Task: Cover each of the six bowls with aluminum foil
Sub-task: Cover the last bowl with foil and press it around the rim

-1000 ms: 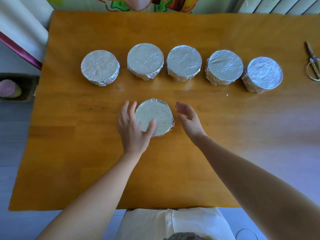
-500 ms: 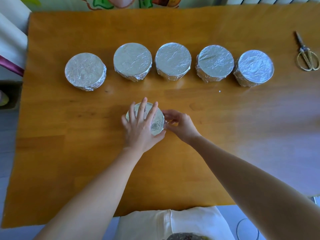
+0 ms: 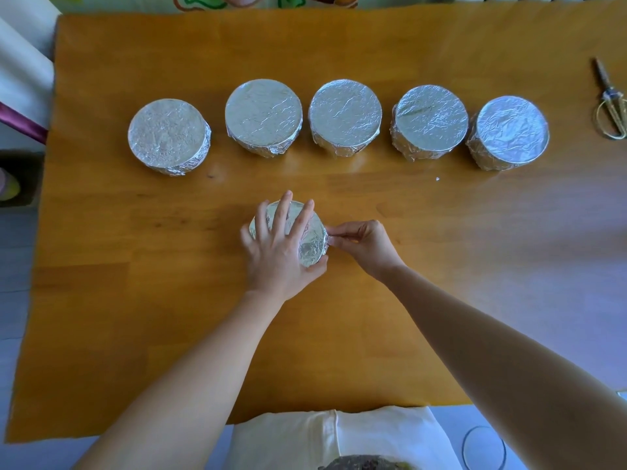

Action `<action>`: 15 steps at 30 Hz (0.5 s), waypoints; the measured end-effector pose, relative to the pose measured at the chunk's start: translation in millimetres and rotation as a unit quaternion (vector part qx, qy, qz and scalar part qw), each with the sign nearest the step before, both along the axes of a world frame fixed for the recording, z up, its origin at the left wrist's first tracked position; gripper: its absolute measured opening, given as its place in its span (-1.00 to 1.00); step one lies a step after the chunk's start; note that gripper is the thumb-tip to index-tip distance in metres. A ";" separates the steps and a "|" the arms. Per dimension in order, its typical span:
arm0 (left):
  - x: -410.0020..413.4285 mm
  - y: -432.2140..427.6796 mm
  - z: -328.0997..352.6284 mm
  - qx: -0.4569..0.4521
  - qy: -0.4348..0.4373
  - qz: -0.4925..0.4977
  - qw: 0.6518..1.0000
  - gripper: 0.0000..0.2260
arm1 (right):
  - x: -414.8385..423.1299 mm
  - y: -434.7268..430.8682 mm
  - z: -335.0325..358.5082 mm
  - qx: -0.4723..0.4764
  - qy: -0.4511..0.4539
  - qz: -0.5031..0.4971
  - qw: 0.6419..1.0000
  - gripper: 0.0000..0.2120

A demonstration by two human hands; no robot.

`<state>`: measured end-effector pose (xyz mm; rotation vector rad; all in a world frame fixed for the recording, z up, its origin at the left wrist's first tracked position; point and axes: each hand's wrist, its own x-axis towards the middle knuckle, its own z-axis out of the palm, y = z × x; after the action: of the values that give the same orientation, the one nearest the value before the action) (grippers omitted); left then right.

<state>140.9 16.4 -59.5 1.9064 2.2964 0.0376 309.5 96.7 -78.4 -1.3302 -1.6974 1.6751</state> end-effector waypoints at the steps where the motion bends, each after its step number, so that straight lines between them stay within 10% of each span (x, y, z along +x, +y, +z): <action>1: 0.0 0.1 -0.3 0.001 0.002 -0.001 1.000 -0.21 | -0.3 0.1 0.0 0.002 -0.003 -0.001 1.000 -0.82; 15: 1.7 0.0 -0.8 -0.001 0.015 0.009 1.000 -0.20 | -14.4 6.0 17.8 -0.052 -0.047 -0.030 0.997 -0.87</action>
<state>142.6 16.4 -60.3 1.8983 2.3308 0.0091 295.1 102.7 -60.7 -1.5147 -1.6237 1.7116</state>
